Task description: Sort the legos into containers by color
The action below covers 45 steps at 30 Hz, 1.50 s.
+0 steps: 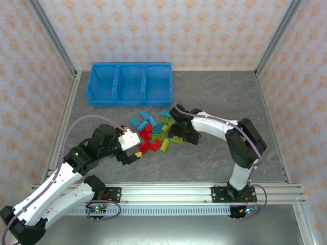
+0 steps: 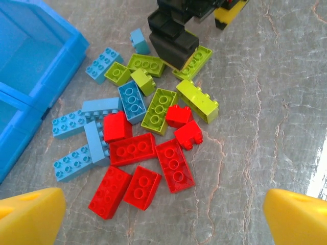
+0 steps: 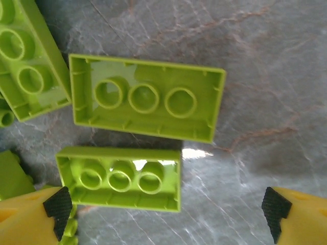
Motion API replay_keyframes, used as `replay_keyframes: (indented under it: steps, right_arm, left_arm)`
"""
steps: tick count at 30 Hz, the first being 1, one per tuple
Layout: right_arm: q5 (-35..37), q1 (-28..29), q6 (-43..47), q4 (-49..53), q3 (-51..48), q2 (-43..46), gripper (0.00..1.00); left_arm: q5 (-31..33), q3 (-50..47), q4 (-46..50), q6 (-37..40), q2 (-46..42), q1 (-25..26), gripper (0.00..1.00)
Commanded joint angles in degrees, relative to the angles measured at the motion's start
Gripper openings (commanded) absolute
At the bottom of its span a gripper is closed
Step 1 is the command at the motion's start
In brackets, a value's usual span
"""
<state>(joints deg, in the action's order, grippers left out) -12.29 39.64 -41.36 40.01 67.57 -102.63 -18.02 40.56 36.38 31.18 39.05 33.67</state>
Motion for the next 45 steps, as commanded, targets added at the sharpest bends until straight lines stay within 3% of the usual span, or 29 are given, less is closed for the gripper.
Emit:
replay_keyframes:
  steps: [1,8,16,20,28,36,45]
  right_arm:
    - [-0.36,1.17,-1.78,-1.5,3.45,-2.98,0.98]
    - [4.58,2.23,-2.54,0.73,4.86,-6.37,0.97]
    - [11.06,2.61,-3.6,3.41,1.17,-4.14,0.74]
    - [12.42,2.59,-3.18,3.46,1.06,-1.28,0.68]
    - [21.58,2.08,2.2,1.03,12.48,7.44,0.63]
    - [26.76,-1.77,11.97,-5.36,39.14,-11.85,0.6]
    - [23.03,-2.97,18.2,3.51,76.78,-39.64,0.64]
  left_arm:
    - [1.89,-0.66,-3.69,1.1,-1.07,0.17,1.0]
    - [1.95,-1.02,-3.68,1.52,-1.31,0.12,1.0]
    - [2.02,-0.98,-3.48,1.87,-1.84,0.17,1.0]
    - [2.2,-0.79,-2.71,1.83,-2.15,0.17,1.0]
    - [4.86,-1.18,-4.17,1.02,-3.78,0.17,1.0]
    - [8.5,-2.5,-7.03,-1.53,-6.05,0.17,1.0]
    - [10.5,-3.47,-7.9,-2.06,-6.98,0.17,1.0]
